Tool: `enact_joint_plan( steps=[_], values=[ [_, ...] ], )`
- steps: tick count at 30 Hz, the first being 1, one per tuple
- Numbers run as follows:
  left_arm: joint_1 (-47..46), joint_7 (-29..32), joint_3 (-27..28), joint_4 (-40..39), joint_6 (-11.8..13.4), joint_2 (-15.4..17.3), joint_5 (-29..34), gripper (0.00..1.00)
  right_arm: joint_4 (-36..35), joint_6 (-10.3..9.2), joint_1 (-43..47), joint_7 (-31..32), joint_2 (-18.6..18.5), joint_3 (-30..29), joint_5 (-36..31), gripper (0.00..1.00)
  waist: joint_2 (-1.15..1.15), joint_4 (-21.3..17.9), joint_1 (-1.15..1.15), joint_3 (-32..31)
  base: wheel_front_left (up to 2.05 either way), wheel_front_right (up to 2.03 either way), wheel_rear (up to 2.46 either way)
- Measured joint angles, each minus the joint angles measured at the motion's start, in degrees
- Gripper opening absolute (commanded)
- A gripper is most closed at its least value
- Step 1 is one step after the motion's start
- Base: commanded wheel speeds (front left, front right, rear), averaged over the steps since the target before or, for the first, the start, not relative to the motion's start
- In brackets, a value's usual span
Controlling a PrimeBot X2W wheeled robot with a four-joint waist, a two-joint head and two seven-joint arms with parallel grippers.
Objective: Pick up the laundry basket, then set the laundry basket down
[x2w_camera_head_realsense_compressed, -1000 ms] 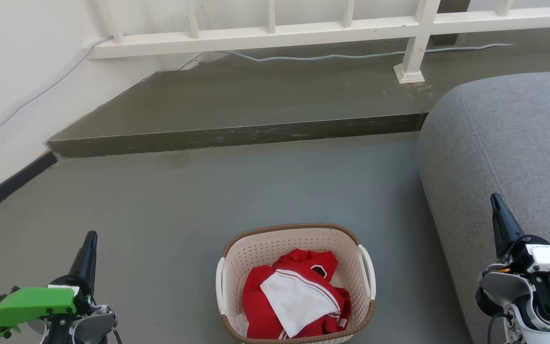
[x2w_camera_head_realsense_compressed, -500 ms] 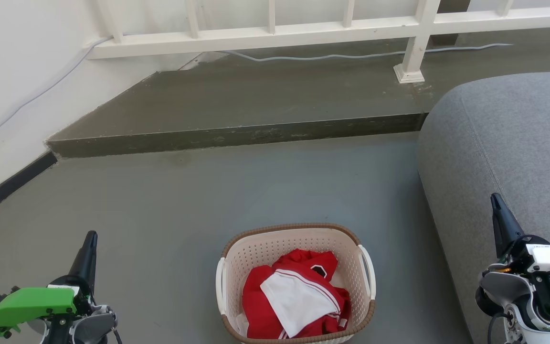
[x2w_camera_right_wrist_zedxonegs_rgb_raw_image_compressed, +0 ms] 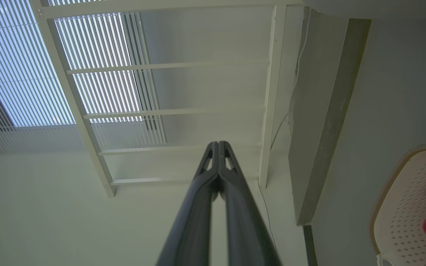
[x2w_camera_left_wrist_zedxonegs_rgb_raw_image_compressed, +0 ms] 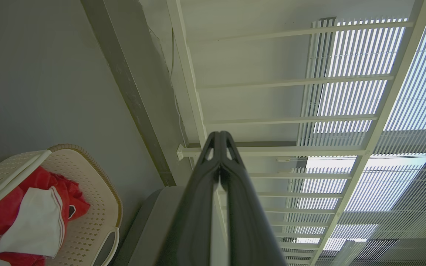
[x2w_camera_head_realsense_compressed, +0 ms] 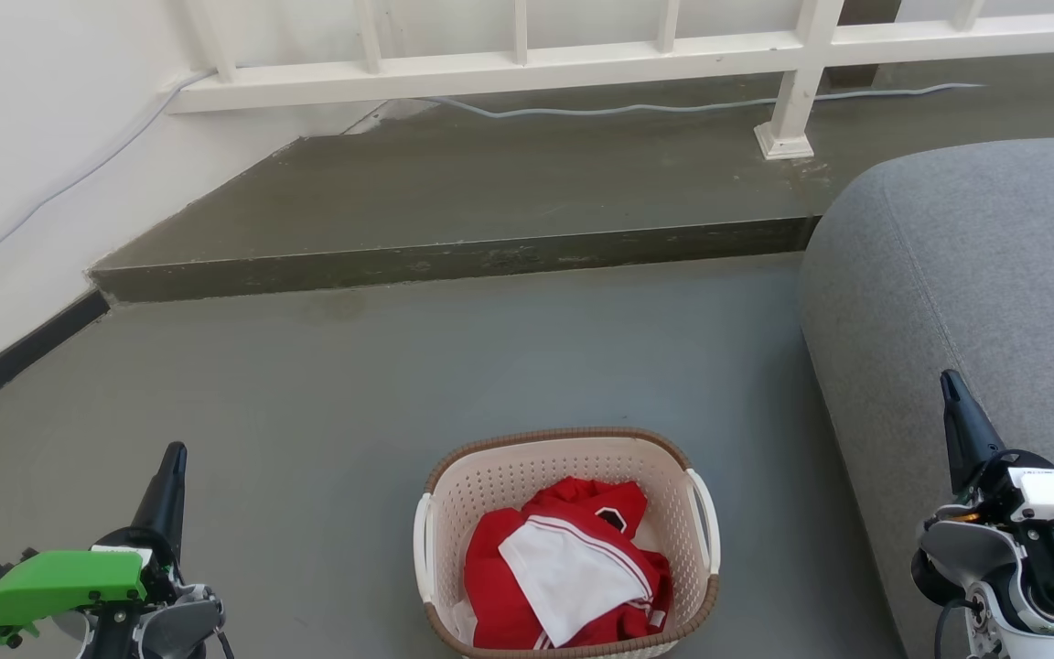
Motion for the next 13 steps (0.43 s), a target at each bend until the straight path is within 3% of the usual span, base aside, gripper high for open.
enact_joint_plan(
  steps=[13],
  values=[
    [0.0,-0.01,-0.01,0.0,0.0,0.0,0.0,0.0,-0.02,0.0,0.0,0.0,0.0,-0.01,0.0,0.0,0.0,0.0,0.0,0.0,0.0,0.0,0.0]
  ],
)
